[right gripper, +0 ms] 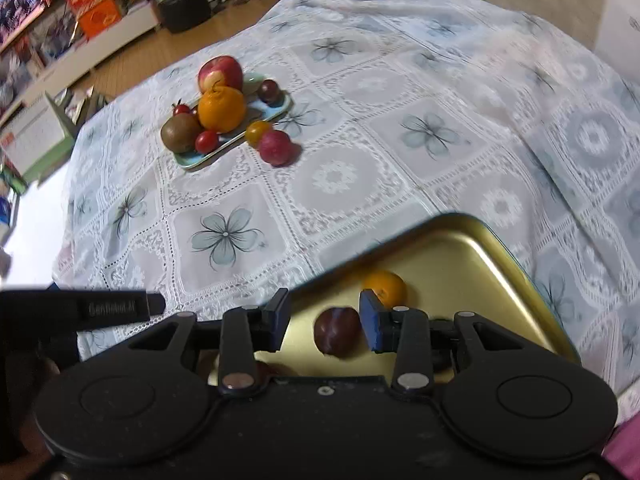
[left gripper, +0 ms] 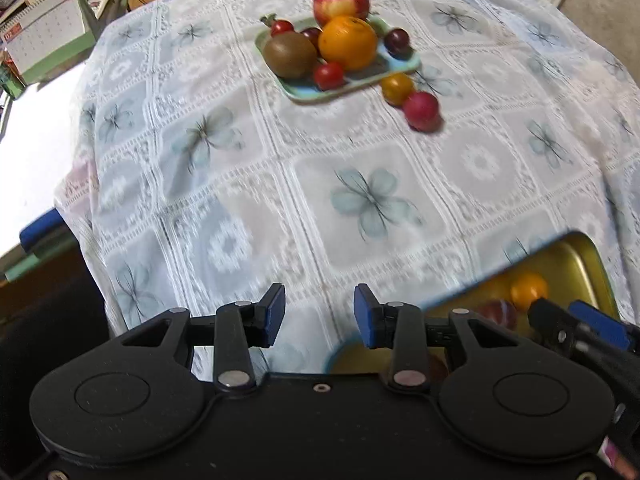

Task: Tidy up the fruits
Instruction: 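Move both open tools back to the last loose fruit, then grasp the pink-red plum with the right tool while the left approaches the yellow tomato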

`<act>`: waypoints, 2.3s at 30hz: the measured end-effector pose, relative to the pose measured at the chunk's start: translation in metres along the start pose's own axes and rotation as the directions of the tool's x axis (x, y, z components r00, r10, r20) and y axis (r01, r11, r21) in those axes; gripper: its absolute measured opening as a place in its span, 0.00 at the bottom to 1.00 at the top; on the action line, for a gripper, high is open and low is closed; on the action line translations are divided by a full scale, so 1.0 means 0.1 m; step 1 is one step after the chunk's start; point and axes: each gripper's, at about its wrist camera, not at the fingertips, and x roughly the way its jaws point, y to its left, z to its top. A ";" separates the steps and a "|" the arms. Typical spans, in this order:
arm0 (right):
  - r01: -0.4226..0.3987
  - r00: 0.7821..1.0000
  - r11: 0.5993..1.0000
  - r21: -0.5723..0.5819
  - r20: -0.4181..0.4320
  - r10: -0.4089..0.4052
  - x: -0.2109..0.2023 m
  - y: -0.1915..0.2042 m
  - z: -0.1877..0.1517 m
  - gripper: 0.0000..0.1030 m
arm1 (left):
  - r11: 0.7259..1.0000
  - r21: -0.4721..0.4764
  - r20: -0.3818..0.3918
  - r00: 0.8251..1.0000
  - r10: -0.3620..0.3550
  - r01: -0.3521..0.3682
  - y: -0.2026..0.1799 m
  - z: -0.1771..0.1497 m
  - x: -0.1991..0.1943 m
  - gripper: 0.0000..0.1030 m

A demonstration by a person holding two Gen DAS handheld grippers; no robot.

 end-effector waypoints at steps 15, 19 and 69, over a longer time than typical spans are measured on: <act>-0.033 0.997 0.998 -0.057 -0.068 0.029 0.34 0.30 0.60 0.39 | 0.999 0.038 -0.016 1.000 0.026 -0.025 0.07 0.53 0.18 0.44; -0.039 0.998 0.996 -0.082 -0.046 0.035 0.44 0.38 0.85 0.40 | 0.999 0.040 -0.019 0.999 0.027 -0.026 0.11 0.69 0.23 0.44; -0.107 0.994 0.992 0.072 0.041 0.104 1.04 -0.34 1.14 0.39 | 0.996 0.089 0.105 0.994 -0.030 0.020 -0.76 1.51 1.04 0.48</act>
